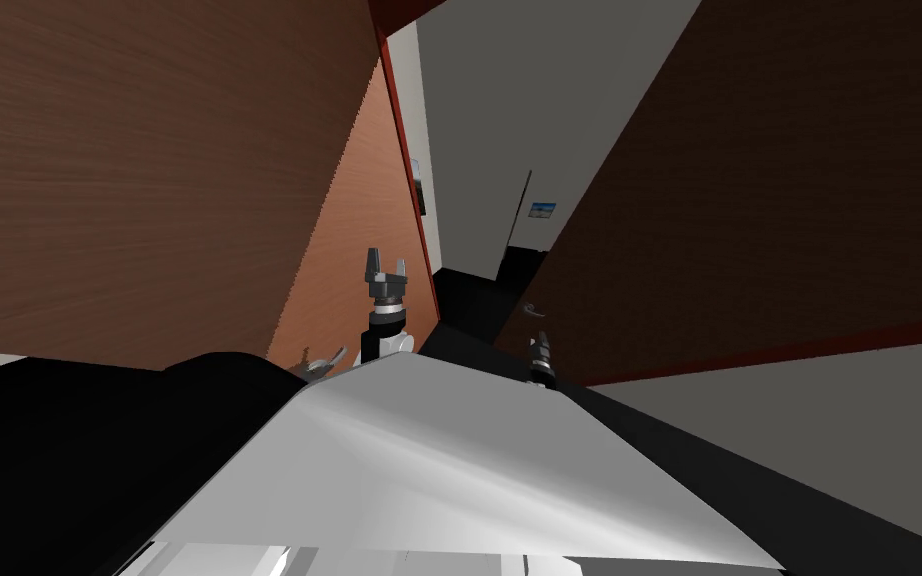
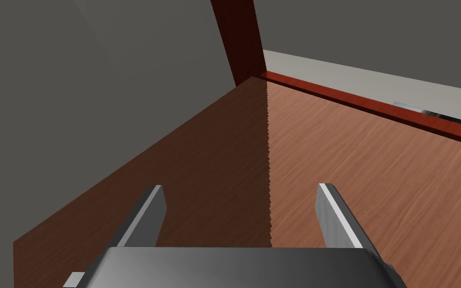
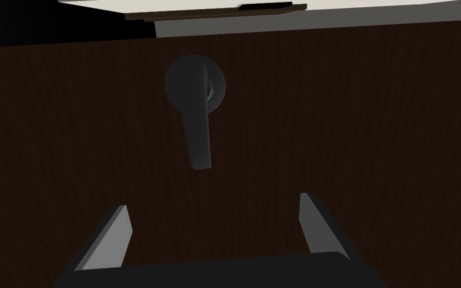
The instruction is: Pull the door open
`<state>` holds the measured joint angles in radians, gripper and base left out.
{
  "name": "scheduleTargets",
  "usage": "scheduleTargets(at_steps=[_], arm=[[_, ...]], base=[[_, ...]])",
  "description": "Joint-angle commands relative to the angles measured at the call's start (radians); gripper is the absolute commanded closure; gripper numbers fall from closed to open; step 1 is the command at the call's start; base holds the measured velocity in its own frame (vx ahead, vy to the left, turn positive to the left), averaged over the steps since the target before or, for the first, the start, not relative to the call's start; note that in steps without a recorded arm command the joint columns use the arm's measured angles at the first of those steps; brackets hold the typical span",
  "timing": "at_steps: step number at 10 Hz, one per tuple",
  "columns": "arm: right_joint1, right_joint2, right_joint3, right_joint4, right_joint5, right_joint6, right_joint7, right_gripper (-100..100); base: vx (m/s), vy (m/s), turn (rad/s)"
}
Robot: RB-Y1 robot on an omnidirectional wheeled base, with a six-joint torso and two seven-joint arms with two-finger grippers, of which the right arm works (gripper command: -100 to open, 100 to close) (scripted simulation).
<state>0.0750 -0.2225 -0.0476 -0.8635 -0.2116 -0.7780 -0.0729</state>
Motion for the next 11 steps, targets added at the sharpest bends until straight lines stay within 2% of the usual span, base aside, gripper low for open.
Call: scheduleTargets(at_steps=[1,2,3,9,11], arm=[[-0.011,-0.002,-0.001,0.034,-0.004,-0.007,-0.002,-100],[-0.017,-0.005,-0.001,0.059,-0.007,-0.011,-0.004,-100],[-0.018,-0.004,-0.001,0.051,-0.005,-0.011,-0.004,-100],[0.009,-0.070,-0.043,0.120,-0.037,-0.066,-0.065,-100],[0.013,-0.080,-0.049,0.130,-0.042,-0.074,-0.074,-100]], base=[[0.112,-0.032,0.031],[0.123,-0.020,0.053],[0.055,-0.007,0.013],[0.188,-0.002,0.129],[0.144,-0.023,0.068]])
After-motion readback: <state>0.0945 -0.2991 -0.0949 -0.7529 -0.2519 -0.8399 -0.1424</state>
